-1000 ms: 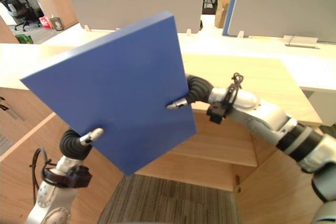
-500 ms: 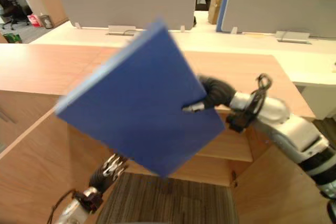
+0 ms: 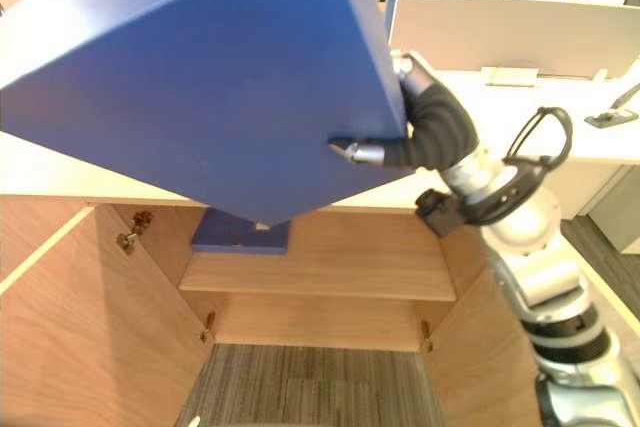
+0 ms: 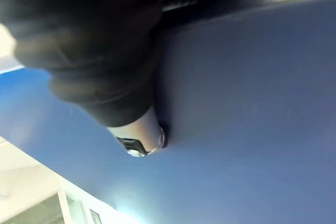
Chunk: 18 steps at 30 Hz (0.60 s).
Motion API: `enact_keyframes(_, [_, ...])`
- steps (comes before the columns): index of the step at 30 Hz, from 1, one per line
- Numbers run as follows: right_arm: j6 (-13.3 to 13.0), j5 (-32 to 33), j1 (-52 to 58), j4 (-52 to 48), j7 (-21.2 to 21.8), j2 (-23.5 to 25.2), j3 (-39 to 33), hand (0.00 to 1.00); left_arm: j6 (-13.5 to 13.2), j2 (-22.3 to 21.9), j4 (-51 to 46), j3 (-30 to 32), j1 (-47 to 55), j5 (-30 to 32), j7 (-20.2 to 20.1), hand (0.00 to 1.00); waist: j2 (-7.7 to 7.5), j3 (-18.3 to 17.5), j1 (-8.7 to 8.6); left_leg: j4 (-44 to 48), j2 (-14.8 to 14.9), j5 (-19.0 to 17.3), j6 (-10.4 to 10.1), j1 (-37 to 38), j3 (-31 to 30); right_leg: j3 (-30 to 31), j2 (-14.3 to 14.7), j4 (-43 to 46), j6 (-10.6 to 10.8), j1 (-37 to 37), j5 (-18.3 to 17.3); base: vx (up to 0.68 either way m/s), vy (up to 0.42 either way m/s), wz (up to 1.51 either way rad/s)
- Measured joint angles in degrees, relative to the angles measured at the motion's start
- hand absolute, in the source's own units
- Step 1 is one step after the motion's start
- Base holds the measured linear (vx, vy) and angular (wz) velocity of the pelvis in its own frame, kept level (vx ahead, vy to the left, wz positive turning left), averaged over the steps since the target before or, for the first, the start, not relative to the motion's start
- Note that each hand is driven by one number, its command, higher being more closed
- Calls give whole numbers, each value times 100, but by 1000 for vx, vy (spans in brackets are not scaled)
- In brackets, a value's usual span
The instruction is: Walk over to the cabinet, pick up the folder, carry it to the office cabinet, place the folder inside the office cabinet, then close the office cabinet door
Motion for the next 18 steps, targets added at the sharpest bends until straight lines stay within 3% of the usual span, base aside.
enact_keyframes(3, [-35, -76, 242, 28, 18, 187, 653, 100, 61, 23, 169, 220, -6, 596, -2, 0, -15, -27, 13, 2, 0, 4, -6, 22, 31, 29, -1, -16, 6, 6, 41, -47, 9, -7])
enact_keyframes(5, [-11, -177, 405, 243, 228, 122, 1655, 100, 86, 41, 181, 315, -5, 1033, -5, 0, -35, -37, 14, -1, 2, 6, -12, 23, 56, 46, -2, -45, 6, 3, 68, -60, 11, -7])
enact_keyframes(7, [155, -325, 527, 967, 740, 64, 3008, 100, 84, 80, 179, 336, -30, 1731, 10, 0, -48, -36, 53, -2, -6, -18, -50, 21, 61, 56, -13, -54, 5, -2, 78, -48, 15, -3])
enact_keyframes(11, [432, -1278, 555, 2617, 1327, 36, 4497, 100, 79, 135, 209, 254, -137, 2321, 66, 0, -33, 14, 203, 21, -50, -17, -49, -25, 6, 30, -50, -58, 32, -25, 97, -17, 14, 4])
enact_keyframes(15, [400, -2065, 417, 3843, 1364, 331, 4617, 100, 77, 197, 298, 63, -257, 2743, 222, 0, 4, 200, 303, 24, -73, -1, -31, -54, -98, -1, -59, -91, 46, -24, 116, -8, 9, 4])
enact_keyframes(18, [332, -2885, 400, 5026, 1419, 843, 4254, 100, 76, 198, 285, 37, -338, 2996, 326, 0, 39, 319, 377, 27, -79, 24, 5, -59, -190, -79, -58, -124, 49, 23, 116, 22, -1, 11])
